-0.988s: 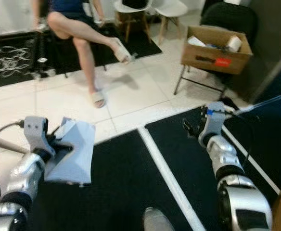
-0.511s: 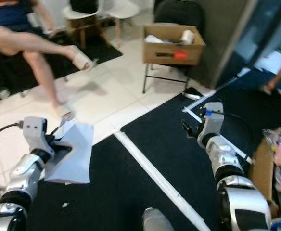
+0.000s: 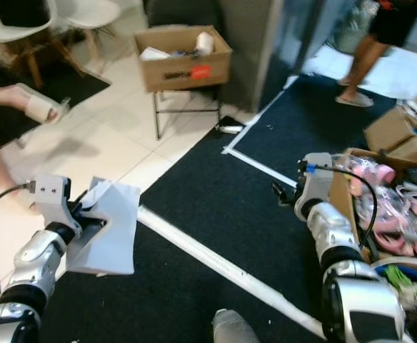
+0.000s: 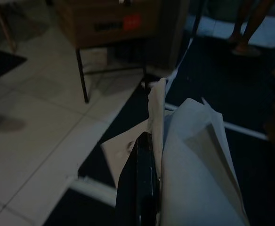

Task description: Picking trash to rubbish bin

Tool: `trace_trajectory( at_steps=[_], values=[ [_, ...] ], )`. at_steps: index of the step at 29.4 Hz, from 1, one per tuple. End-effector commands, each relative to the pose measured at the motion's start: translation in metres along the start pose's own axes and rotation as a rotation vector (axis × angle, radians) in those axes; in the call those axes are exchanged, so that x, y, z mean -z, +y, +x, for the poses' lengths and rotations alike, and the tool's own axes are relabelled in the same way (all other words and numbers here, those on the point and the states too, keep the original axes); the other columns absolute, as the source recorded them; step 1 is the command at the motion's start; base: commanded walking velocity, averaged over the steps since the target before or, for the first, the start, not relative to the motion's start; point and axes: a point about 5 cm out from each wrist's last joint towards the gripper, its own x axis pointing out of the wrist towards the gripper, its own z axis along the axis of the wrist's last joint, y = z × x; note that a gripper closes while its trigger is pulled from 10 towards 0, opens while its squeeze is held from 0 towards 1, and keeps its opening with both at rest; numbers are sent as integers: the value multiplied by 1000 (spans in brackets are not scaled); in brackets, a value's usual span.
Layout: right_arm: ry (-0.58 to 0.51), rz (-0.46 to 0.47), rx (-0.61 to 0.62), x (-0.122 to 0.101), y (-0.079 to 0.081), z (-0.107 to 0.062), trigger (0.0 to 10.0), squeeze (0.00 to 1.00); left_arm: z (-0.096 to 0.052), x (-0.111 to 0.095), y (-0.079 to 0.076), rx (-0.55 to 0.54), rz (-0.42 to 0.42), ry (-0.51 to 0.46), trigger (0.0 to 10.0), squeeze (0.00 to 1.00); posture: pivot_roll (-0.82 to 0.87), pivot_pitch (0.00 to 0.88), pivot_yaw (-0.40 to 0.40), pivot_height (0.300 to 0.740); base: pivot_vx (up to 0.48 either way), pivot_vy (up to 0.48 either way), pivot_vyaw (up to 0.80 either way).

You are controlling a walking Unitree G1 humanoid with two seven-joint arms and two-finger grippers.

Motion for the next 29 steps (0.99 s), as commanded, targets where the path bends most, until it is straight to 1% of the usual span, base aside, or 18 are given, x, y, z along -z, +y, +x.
trace_trajectory(
  at_steps=[1,9,14,21,29],
  values=[
    [12,5,-13,6,4,0,10000,0,-6,7,2,-5,4,29,10000,0,-108,0,6,740,0,0,-800],
    [9,-1,-18,6,4,0,10000,0,-5,8,2,-12,4,34,10000,0,-104,0,1,740,0,0,-741],
    [8,-20,-30,5,6,0,10000,0,-5,9,0,11,-23,37,10000,0,-106,0,0,740,0,0,0],
    [8,-24,-42,5,7,0,10000,0,-5,7,0,19,-19,26,10000,0,-107,0,-3,740,352,0,0],
    [12,-30,-50,5,8,0,10000,0,-5,7,0,26,-9,25,10000,0,-107,0,-5,740,480,0,0]
  ],
)
